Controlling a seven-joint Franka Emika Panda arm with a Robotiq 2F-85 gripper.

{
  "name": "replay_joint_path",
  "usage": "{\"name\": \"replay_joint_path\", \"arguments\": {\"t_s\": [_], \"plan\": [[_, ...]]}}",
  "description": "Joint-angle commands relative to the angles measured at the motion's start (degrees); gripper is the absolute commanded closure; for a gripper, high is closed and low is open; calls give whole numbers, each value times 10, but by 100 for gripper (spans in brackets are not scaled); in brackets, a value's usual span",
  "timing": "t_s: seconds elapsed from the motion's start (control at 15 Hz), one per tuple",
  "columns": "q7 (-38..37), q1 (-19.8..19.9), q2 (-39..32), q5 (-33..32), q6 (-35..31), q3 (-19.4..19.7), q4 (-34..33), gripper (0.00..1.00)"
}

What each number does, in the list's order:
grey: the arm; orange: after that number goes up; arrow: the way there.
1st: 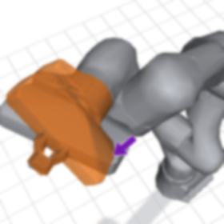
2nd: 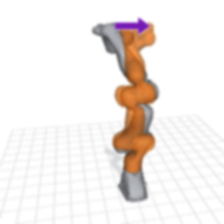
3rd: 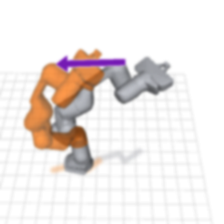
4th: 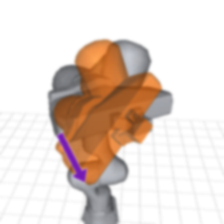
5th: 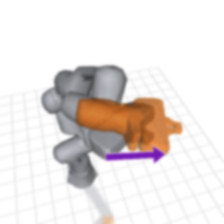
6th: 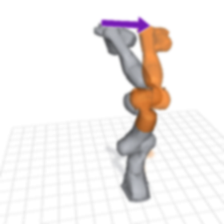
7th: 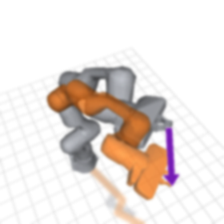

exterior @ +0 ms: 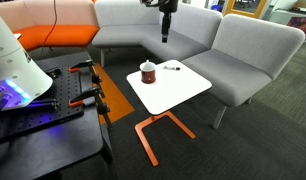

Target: Put the marker in the mug

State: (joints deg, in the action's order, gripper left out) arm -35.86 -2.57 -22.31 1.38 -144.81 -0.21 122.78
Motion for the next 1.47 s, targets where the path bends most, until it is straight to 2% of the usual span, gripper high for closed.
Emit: {"name": "replay_joint_path", "arguments": {"t_s": [0.0, 0.4, 0.8, 0.87, 0.93, 1.4], "plan": [[37, -14, -118, 51, -16, -2, -102, 0], [87, -16, -290, 112, 9, -19, -289, 0], [70, -32, -415, 115, 68, -9, -442, 0], [61, -35, -430, 115, 81, -5, -463, 25], [53, -41, -444, 111, 90, 2, -481, 26], [57, -32, -508, 113, 140, -1, -573, 80]]}}
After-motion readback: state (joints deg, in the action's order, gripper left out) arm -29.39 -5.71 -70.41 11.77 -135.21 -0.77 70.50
